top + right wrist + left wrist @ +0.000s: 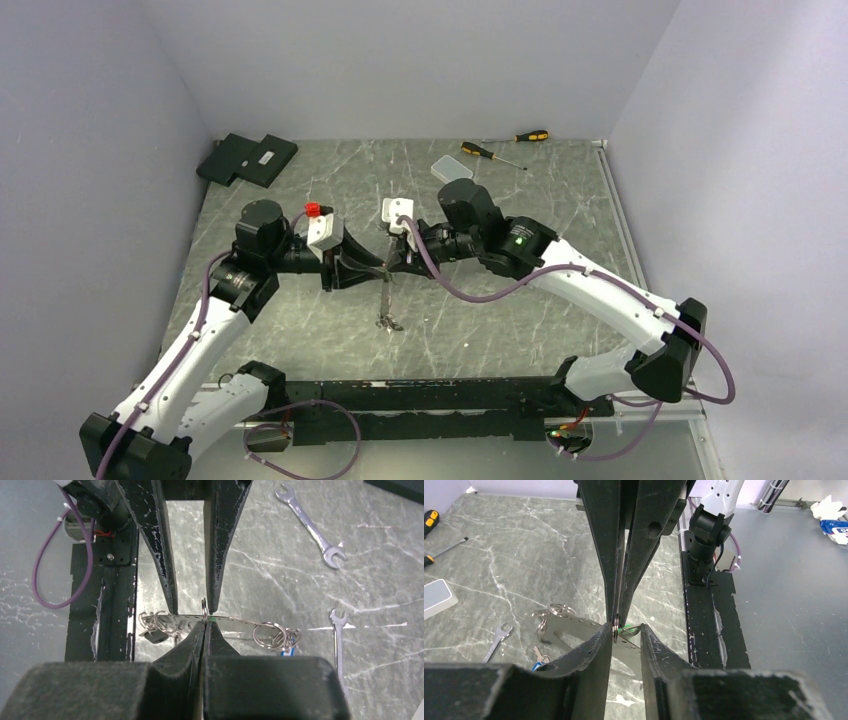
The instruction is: Put the keys on the keyring
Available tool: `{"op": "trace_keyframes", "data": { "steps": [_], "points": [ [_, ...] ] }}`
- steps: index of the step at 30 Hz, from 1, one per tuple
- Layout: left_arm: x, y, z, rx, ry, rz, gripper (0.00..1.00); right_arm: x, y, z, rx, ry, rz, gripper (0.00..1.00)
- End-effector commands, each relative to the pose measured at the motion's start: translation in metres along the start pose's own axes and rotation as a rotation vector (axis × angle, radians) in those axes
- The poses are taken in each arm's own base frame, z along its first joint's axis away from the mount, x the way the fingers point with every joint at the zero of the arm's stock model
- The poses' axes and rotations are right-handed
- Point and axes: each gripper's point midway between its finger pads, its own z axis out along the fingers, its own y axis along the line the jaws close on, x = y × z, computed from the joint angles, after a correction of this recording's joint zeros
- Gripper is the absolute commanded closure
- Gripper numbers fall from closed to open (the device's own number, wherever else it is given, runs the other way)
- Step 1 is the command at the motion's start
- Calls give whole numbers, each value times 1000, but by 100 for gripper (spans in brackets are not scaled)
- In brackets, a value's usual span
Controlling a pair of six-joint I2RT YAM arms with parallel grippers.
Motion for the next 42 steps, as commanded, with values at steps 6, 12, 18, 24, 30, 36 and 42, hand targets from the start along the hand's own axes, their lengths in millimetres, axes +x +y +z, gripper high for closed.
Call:
{"op": "trace_keyframes", "data": {
  "steps": [6, 12, 18, 24, 30, 36, 42],
  "points": [
    [-10, -1, -1, 0, 5, 70, 73, -22, -5, -4, 26, -19, -57, 100],
    [-6, 1, 1, -4, 13, 67, 75, -24, -2, -4, 17, -20, -62, 100],
    [-7, 1, 3, 3, 7, 65, 79, -26, 0, -2, 4, -26, -65, 100],
    [-6, 1, 4, 1, 11, 65, 86, -26, 2, -1, -4, -25, -65, 100],
    [-5, 3, 5, -6, 14, 64, 100, -27, 5, 0, -17, -28, -67, 100],
    [-13, 10, 4, -59, -9, 57, 100, -30, 7, -2, -18, -67, -69, 88],
    [-31, 4, 3, -57, -88, 80, 100, -26, 0, -11, 16, -105, -37, 51]
  ]
}}
